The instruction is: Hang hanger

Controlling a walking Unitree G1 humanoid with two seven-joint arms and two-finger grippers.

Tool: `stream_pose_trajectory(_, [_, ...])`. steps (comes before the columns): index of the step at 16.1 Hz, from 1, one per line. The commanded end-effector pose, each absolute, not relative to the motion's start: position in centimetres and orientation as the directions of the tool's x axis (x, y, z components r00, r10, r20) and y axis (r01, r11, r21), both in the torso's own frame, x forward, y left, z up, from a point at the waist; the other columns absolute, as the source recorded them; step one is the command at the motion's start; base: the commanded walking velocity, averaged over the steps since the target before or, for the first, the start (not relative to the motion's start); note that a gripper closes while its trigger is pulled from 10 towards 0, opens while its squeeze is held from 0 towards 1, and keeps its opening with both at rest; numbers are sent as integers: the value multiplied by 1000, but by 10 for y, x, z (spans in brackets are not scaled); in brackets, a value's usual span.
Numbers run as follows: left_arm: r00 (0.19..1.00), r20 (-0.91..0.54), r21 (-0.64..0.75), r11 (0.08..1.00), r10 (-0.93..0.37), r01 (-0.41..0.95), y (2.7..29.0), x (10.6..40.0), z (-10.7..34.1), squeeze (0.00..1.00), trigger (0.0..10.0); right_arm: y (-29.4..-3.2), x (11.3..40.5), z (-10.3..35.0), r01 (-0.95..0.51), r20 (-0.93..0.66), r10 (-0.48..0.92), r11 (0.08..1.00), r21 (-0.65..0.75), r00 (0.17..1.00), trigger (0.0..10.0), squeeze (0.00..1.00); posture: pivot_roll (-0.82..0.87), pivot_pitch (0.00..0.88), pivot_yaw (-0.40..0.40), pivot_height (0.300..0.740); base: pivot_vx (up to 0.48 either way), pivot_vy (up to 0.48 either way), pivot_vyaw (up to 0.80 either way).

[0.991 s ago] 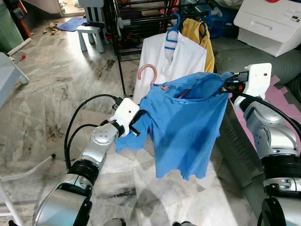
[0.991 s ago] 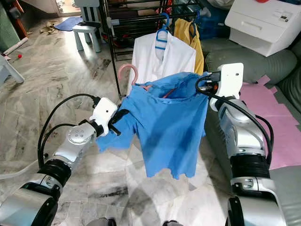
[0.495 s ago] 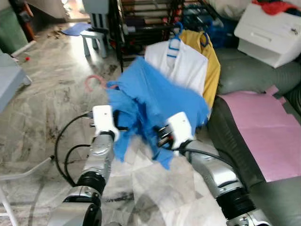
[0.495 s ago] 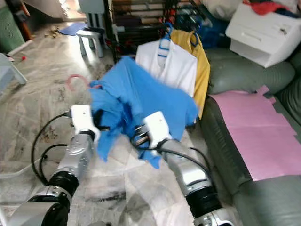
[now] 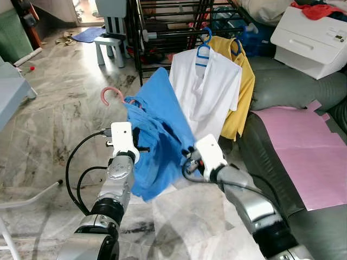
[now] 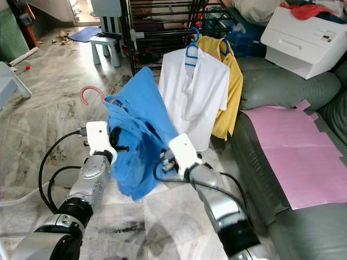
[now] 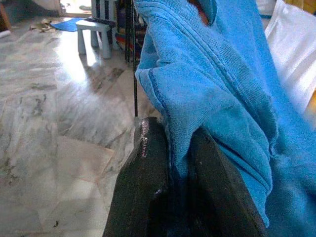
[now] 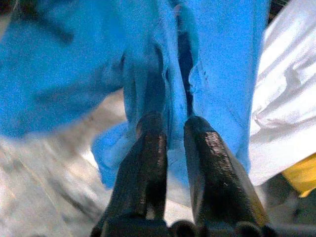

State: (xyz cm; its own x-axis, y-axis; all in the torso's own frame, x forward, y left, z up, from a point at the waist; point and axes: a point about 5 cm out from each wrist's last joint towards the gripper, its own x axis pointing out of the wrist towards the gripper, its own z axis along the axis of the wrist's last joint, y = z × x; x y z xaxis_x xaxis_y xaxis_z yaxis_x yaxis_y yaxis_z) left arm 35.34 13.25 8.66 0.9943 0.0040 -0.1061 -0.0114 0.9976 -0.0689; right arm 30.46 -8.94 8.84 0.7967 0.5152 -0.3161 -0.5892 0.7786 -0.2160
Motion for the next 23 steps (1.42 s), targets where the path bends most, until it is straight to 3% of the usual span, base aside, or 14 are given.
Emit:
stream_pose_trajectory(1, [995, -102, -46, 999, 12, -17, 137, 356, 90, 0, 10000, -90, 299, 80, -616, -331, 533, 752, -236, 778, 10000, 1000, -111, 0, 0, 740, 0, 0, 0])
stream_pose_trajectory(2, [995, -103, -34, 999, 11, -15, 137, 356, 90, 0, 10000, -91, 297, 78, -625, -333, 544, 748, -223, 770, 10000, 1000, -111, 18, 57, 740, 0, 0, 0])
stream_pose_trajectory(23, [995, -103, -34, 999, 11, -15, 137, 356, 90, 0, 10000, -91, 297, 78, -625, -333, 544, 748, -223, 770, 10000, 1000, -111, 18, 57, 740, 0, 0, 0])
